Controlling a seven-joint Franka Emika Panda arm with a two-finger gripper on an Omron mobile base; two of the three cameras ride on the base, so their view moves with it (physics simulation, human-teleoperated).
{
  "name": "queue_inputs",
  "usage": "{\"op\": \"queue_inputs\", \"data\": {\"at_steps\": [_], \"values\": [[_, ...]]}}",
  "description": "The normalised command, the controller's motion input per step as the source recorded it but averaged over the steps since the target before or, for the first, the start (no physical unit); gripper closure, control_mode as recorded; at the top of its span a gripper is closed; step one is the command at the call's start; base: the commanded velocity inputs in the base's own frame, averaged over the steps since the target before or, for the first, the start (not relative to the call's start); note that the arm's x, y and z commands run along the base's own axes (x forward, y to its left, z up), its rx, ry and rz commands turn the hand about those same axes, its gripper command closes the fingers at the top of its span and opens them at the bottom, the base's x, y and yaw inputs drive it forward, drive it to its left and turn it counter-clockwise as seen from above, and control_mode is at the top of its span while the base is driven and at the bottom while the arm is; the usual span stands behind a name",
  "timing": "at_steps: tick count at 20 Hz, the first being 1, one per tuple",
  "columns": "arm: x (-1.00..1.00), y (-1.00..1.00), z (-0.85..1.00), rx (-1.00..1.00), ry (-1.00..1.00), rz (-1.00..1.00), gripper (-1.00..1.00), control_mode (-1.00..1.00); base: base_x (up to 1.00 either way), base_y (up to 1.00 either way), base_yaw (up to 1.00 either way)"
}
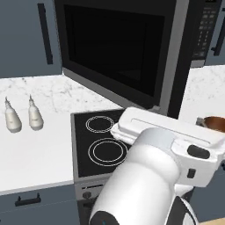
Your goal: Open the microwave, place the bowl with waffle inside the microwave, then close the microwave door and turn it on.
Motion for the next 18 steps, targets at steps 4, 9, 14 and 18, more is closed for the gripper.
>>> {"op": "queue_inputs", "data": {"at_steps": [4,9,14,18], "values": [[-0.26,-0.44,0.10,0.11,0.14,0.39,-1.00,-1.00,0.00,0.00,0.00],[0.00,-0.50,-0.26,0.09,0.27,0.59,-1.00,-1.00,0.00,0.00,0.00],[0.48,-0.56,-0.37,0.00,0.16,0.58,-1.00,-1.00,0.00,0.00,0.00],[0.62,-0.60,-0.14,0.01,0.02,0.61,-1.00,-1.00,0.00,0.00,0.00]]}}
